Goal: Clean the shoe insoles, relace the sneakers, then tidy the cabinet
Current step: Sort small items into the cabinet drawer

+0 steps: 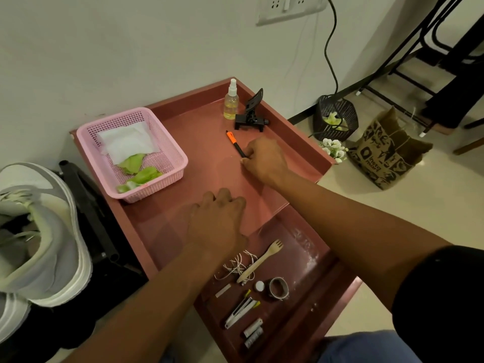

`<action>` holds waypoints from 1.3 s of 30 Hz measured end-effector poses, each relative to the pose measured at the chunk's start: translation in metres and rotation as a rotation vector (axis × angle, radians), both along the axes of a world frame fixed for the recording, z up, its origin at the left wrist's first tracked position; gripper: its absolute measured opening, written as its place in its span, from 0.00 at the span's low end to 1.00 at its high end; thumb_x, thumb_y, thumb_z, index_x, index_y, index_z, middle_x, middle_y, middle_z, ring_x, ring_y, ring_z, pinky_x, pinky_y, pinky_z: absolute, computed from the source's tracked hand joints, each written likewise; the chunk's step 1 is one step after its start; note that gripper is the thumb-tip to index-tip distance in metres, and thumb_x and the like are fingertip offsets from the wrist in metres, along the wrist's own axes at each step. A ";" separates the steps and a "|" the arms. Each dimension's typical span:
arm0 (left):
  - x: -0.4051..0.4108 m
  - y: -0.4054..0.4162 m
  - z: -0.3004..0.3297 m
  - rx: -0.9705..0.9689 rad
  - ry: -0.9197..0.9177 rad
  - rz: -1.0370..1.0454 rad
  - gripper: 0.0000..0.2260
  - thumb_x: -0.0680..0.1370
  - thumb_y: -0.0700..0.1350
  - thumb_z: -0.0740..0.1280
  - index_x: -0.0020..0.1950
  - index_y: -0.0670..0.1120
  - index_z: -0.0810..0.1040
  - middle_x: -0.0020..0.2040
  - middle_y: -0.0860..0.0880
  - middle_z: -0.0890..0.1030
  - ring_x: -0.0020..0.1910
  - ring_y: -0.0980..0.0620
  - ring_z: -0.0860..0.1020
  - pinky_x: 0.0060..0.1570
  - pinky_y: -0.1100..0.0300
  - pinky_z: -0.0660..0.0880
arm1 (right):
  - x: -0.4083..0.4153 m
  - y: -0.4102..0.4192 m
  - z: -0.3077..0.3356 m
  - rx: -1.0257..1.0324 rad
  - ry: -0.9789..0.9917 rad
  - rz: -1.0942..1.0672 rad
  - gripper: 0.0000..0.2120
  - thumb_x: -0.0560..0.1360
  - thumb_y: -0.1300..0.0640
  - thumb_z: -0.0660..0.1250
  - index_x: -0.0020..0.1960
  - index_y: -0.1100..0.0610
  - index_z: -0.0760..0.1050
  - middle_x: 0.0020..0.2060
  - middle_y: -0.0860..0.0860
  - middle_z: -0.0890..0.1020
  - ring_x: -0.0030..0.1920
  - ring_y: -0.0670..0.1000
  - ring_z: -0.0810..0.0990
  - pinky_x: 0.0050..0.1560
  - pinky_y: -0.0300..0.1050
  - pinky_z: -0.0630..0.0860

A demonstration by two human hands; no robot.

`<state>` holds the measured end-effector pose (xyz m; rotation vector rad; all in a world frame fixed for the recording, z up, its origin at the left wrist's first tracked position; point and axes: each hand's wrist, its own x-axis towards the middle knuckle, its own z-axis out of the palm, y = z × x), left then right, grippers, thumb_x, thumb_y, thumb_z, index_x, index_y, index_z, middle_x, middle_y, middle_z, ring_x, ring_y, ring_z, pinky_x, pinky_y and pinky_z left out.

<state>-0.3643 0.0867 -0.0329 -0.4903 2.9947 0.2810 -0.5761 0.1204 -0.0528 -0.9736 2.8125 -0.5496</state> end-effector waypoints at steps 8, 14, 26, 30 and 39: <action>-0.001 -0.006 -0.003 0.013 -0.039 0.018 0.34 0.62 0.69 0.65 0.64 0.55 0.73 0.63 0.49 0.72 0.59 0.42 0.73 0.55 0.47 0.74 | 0.026 0.075 0.009 -0.001 -0.116 0.037 0.04 0.65 0.53 0.74 0.37 0.51 0.80 0.35 0.45 0.82 0.38 0.45 0.80 0.39 0.46 0.80; 0.004 -0.002 0.004 0.039 -0.043 0.066 0.41 0.59 0.73 0.56 0.66 0.54 0.73 0.66 0.50 0.72 0.63 0.43 0.73 0.57 0.47 0.74 | 0.049 0.184 0.038 0.121 -0.443 0.240 0.06 0.69 0.63 0.76 0.42 0.53 0.85 0.37 0.44 0.86 0.38 0.43 0.83 0.41 0.37 0.79; -0.005 0.021 0.005 -0.017 0.011 -0.059 0.26 0.72 0.63 0.64 0.66 0.54 0.74 0.67 0.49 0.73 0.62 0.43 0.73 0.56 0.47 0.74 | 0.058 0.177 -0.051 0.643 -0.206 0.486 0.11 0.73 0.56 0.74 0.55 0.51 0.82 0.50 0.49 0.83 0.49 0.53 0.83 0.46 0.48 0.82; -0.009 0.027 -0.001 -0.030 0.036 -0.070 0.23 0.74 0.60 0.68 0.67 0.54 0.73 0.66 0.49 0.73 0.62 0.44 0.73 0.56 0.47 0.74 | 0.058 0.179 -0.072 0.636 -0.174 0.508 0.16 0.76 0.58 0.73 0.63 0.54 0.77 0.58 0.51 0.80 0.58 0.53 0.80 0.49 0.40 0.72; -0.008 0.023 -0.007 -0.035 0.139 -0.061 0.19 0.77 0.58 0.67 0.66 0.55 0.71 0.66 0.52 0.71 0.63 0.46 0.73 0.57 0.50 0.72 | 0.058 0.170 -0.058 0.419 -0.248 0.506 0.02 0.76 0.52 0.71 0.48 0.50 0.80 0.45 0.46 0.83 0.44 0.48 0.81 0.43 0.42 0.74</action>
